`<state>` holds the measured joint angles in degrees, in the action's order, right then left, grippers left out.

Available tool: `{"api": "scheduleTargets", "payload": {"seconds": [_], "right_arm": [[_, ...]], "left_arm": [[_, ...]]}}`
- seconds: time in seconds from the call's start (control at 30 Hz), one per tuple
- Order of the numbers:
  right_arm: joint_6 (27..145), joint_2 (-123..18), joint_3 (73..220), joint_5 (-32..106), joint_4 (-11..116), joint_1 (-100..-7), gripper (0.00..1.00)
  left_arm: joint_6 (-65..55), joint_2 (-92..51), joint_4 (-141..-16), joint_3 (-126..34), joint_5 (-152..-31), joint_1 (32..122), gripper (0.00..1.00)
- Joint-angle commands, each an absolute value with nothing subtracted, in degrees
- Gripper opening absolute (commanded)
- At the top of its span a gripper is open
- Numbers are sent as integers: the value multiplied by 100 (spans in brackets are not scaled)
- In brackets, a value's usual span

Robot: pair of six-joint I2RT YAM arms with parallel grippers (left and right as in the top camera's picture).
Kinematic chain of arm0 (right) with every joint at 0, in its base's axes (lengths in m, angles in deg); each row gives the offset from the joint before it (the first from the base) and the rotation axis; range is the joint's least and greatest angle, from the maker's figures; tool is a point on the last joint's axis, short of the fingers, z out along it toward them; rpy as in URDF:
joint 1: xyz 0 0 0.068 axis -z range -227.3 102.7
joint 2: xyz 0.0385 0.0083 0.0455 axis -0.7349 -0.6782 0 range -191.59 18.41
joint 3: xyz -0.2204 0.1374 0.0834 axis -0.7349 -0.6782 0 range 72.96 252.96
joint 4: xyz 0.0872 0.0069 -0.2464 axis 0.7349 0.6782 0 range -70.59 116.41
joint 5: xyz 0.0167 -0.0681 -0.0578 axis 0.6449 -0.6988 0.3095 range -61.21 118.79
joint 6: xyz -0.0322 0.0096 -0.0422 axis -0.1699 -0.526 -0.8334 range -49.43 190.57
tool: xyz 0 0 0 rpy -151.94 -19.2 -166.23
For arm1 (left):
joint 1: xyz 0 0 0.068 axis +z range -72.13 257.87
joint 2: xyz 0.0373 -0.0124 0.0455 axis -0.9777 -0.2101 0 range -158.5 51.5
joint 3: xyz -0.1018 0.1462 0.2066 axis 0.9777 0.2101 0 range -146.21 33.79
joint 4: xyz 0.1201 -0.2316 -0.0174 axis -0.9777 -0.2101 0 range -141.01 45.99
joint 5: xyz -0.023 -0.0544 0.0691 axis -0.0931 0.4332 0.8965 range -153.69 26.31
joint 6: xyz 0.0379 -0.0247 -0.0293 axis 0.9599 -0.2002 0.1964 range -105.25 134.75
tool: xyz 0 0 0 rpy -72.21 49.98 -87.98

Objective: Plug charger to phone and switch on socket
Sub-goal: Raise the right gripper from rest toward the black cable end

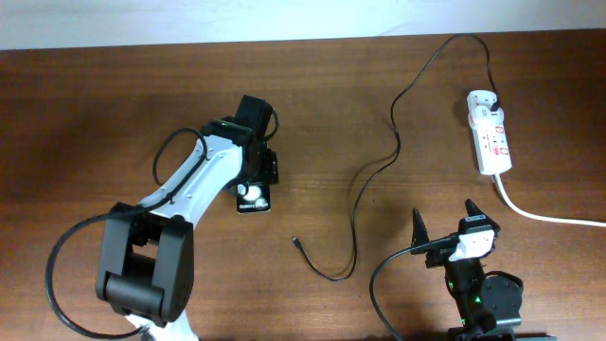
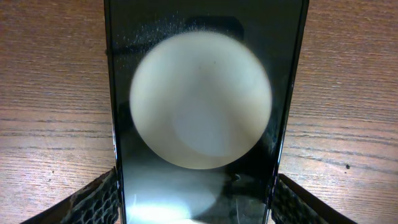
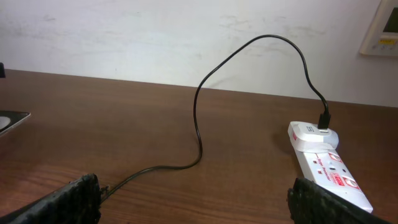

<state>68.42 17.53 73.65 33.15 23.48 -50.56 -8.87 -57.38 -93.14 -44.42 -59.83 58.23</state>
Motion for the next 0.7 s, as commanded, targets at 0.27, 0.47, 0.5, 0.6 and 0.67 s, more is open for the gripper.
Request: {"api": "scheduleTargets", "payload": {"seconds": [0.27, 0.47, 0.5, 0.6, 0.67], "right_arm": [[6824, 1821, 7328, 3894, 2309, -5105, 99], [6829, 1821, 7328, 3936, 2307, -5105, 99], [6982, 1821, 7330, 4108, 2279, -5105, 99], [7937, 1821, 7542, 4510, 2357, -5105, 99], [8227, 1766, 7990, 4532, 2543, -5102, 99]], "left_arm": [[-966, -5731, -9370, -4549, -5985, 5854, 58], [-963, -5731, -9362, -4549, -5985, 5854, 58], [-963, -5731, -9357, -4549, -5983, 5854, 58], [-961, -5731, -9355, -4549, -5981, 5854, 58], [-961, -5731, -9357, -4549, -5981, 5854, 59]]}}
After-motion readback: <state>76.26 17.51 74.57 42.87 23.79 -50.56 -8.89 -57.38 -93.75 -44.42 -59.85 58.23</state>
